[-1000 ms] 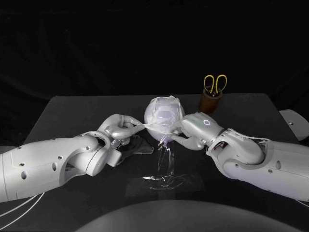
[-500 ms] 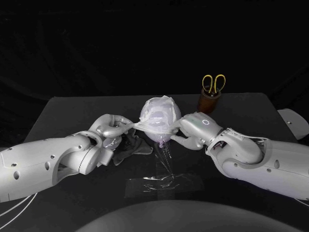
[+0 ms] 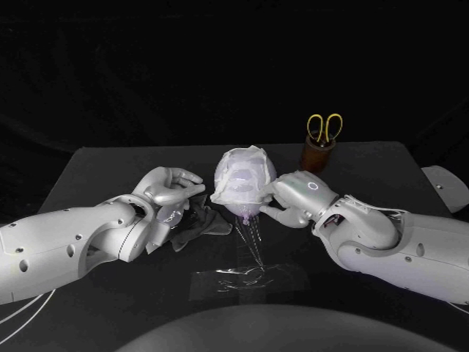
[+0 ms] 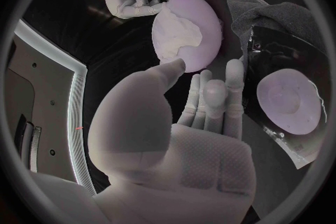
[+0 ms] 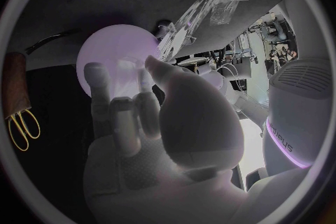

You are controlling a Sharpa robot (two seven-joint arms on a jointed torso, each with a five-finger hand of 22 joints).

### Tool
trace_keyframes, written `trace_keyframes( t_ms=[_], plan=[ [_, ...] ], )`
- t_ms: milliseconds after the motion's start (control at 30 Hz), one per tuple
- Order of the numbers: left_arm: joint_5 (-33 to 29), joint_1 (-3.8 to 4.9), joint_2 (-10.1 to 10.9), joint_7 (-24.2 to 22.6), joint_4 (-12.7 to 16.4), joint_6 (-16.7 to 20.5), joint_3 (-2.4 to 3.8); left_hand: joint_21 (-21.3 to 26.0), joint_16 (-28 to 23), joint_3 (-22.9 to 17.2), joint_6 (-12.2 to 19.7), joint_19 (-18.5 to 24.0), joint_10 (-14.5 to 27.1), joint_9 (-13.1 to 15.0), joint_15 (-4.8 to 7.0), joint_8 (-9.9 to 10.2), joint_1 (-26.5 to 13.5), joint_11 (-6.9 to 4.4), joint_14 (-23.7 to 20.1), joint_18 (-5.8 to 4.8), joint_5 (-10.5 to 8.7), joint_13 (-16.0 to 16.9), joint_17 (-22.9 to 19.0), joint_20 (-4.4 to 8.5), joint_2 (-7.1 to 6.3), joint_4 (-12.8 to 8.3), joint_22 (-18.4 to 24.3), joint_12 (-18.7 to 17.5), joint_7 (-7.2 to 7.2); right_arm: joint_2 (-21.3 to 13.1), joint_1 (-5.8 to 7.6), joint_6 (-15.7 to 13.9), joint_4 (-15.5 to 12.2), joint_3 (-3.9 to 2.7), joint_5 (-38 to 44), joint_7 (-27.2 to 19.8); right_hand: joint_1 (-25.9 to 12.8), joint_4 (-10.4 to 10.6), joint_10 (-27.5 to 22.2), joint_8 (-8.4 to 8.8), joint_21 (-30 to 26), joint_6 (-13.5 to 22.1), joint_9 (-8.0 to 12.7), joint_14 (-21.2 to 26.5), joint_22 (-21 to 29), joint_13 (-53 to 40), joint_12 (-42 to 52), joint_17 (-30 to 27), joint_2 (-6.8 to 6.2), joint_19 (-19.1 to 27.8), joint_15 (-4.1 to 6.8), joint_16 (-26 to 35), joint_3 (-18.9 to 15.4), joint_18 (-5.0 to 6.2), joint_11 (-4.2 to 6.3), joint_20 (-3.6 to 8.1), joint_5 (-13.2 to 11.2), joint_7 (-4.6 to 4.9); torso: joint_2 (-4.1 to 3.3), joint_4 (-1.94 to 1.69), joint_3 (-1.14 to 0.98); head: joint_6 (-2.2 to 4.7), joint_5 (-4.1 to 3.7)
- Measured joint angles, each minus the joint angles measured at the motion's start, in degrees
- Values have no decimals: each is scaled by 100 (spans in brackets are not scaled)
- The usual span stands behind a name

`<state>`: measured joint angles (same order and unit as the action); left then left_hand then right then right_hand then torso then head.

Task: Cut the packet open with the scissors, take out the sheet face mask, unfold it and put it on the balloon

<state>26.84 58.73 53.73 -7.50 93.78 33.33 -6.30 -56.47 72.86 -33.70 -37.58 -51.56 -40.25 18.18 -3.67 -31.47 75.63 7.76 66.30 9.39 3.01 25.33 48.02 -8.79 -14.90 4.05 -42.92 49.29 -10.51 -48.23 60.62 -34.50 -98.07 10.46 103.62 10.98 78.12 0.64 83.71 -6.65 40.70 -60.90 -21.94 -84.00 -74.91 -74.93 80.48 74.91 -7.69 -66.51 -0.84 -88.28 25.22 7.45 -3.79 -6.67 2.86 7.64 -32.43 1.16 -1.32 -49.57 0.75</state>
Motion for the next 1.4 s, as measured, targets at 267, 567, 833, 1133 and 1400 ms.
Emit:
trace_keyframes(
  t_ms=[267,567,833,1133,1400],
  plan=[
    [592,0,-47,-394,78,75,44,150,69,204,-356,73,-259,75,32,-475,196,-73,-54,21,0,-114,-30,-37,139,-138,96,152,10,-2,0,1,-4,0,1,5,0,0,0,0,0,0,0,-7,-1,3,0,4,0,0,8,8,0,0,0,0,0,0,2,0,-4,1,5],
    [1884,0,-163,-714,164,157,56,-640,930,637,-708,-826,-675,183,251,-822,132,-332,1023,9,0,109,1547,156,75,-31,-829,767,238,-4,0,5,-4,0,2,9,0,0,0,0,0,0,-1,-14,-3,-1,0,4,0,0,14,19,0,0,0,0,0,0,2,3,-4,-5,-2],
    [2811,-1,-187,-696,184,194,56,-1401,1352,1064,-769,-1565,-760,183,346,-910,132,-417,1621,-193,0,642,2601,263,75,141,-1775,1686,299,-4,0,9,-3,-1,2,12,0,0,0,0,0,-1,5,7,-4,-2,0,0,0,0,35,-4,0,-1,0,0,0,0,2,0,-4,-8,-7],
    [3408,-4,-249,-253,179,227,56,-1559,1406,1669,-735,-1685,-713,210,346,-960,21,-416,1706,-192,0,825,2693,285,-35,479,-1999,1950,315,-2,0,11,-1,-1,2,17,0,16,0,0,0,-1,4,8,-2,-2,0,-1,0,0,34,-3,-16,-1,0,0,0,-1,1,-1,-1,-5,-7],
    [3700,-6,-309,246,145,280,56,-1559,1406,2291,-680,-1685,-662,264,346,-1039,227,-408,1705,-192,0,872,2693,285,187,895,-2008,2051,322,-2,0,13,0,-1,3,22,0,16,0,0,0,-2,3,8,0,3,-1,2,0,0,33,4,-16,-1,0,0,0,-2,-2,0,-1,-18,3]
  ],
)
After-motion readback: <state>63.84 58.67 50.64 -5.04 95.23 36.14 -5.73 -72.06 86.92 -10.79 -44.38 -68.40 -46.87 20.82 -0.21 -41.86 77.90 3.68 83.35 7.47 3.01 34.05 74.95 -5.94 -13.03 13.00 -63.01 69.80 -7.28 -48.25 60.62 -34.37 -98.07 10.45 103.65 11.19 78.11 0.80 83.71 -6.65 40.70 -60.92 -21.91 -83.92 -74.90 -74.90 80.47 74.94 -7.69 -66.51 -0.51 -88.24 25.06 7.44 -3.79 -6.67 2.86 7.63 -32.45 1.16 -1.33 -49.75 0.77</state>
